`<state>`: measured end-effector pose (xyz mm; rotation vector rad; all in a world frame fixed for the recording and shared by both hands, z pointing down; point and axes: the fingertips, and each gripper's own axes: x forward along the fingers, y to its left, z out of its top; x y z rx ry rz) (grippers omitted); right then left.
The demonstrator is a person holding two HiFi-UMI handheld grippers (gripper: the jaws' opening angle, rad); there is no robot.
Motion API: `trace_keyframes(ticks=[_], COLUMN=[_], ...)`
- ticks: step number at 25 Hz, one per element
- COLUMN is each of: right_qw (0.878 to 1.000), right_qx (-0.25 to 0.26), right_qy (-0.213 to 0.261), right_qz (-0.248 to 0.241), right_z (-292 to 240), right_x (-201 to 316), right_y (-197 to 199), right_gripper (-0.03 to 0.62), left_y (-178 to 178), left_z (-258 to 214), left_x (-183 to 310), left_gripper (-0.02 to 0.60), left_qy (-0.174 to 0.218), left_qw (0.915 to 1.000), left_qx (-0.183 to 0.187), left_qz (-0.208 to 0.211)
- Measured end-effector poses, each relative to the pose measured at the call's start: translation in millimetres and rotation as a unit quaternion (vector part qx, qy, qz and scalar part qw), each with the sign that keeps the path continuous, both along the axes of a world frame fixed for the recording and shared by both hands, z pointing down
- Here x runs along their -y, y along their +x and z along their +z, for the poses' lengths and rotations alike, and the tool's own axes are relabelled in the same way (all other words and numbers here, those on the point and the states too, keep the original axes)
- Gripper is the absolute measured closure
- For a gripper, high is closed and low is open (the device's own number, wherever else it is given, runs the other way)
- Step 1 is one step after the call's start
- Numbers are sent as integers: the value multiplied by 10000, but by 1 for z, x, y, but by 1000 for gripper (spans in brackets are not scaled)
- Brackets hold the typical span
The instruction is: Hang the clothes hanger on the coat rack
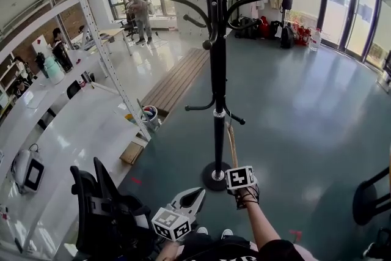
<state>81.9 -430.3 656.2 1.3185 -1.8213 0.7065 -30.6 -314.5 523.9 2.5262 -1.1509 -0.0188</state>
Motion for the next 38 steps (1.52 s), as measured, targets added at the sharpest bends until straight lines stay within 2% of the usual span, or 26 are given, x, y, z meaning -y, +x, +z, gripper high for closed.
trace_keyframes(ticks=[2, 3, 11, 15, 19, 21, 25, 32, 38], right_qw=[9999, 9997, 9970, 9911, 9849, 9820, 9802, 9747, 9676], right_qx=[135, 200, 709, 1248, 1554, 1667, 1724, 2056, 2438], right_qy=[50, 76, 303, 450, 633, 708, 765, 589, 435], right_qz=[71, 89, 122, -104, -438, -536, -598, -646, -491], right_z=[0, -1, -13, -33, -55, -63, -67, -61, -60], right_x=[1, 0, -20, -37, -57, -67, -90, -122, -157], right_y=[0, 0, 6, 2, 1, 3, 11, 15, 12], right_gripper=[444, 436, 434, 436, 436, 458, 548, 585, 585], left_y=[-1, -2, 3, 13, 25, 32, 46, 62, 68], left_z=[0, 0, 3, 4, 8, 8, 9, 14, 8], left_x=[0, 0, -8, -16, -26, -32, -48, -61, -70], left_gripper=[581, 581, 581, 581, 582, 581, 581, 581, 581], left_qy=[-5, -10, -32, -57, -89, -101, -130, -257, -169], left_qw=[10000, 10000, 10000, 10000, 9998, 9998, 9996, 9996, 9996], left_qx=[-9, -15, -3, -11, -8, -14, -44, 52, 92], left_qz=[-8, -16, -66, -79, -157, -199, -235, -86, 201])
